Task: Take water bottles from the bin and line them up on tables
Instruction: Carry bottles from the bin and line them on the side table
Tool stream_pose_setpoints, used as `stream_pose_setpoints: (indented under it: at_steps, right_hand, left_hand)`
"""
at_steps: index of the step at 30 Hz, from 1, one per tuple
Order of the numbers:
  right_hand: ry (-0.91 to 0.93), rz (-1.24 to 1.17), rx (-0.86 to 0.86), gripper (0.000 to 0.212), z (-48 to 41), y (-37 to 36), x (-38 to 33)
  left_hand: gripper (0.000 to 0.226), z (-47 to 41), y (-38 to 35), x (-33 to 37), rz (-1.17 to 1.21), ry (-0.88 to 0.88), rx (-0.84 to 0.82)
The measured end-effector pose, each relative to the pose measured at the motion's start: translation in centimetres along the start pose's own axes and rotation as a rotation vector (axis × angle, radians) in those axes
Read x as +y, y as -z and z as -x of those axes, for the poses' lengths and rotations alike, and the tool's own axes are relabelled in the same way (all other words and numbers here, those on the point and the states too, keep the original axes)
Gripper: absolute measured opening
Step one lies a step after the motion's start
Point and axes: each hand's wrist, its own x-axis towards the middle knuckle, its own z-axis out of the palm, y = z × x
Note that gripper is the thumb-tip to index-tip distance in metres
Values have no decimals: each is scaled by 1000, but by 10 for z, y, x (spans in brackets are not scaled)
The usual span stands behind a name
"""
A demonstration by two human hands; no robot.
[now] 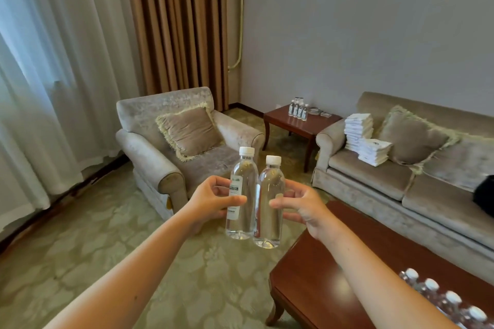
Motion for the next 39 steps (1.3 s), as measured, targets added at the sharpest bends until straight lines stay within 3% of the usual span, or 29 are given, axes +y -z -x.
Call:
stream_pose_setpoints:
  at_steps: [5, 8, 12, 21, 34, 39]
  right_hand:
    - [18, 4, 81, 53, -115, -4, -14]
    - [35, -9, 129, 49, -186, -11, -28]
    - [43, -37, 159, 44, -267, -17, -45]
    - [22, 16, 151, 49, -434, -2, -60]
    - [49, -48, 227, 74, -729, 136, -112]
    - [45, -41, 235, 56, -807, 186, -127]
  left_hand:
    - [52, -126, 25, 16, -2, -14, -50]
    - [70, -206, 50, 34, -91, -30, -108]
    - [56, -295, 72, 50, -150, -34, -117]
    - [54, -458, 94, 66, -123, -21, -127]
    - [48, -769, 27, 134, -162, -91, -156]
    - [48, -863, -5, 147, -123, -86, -181]
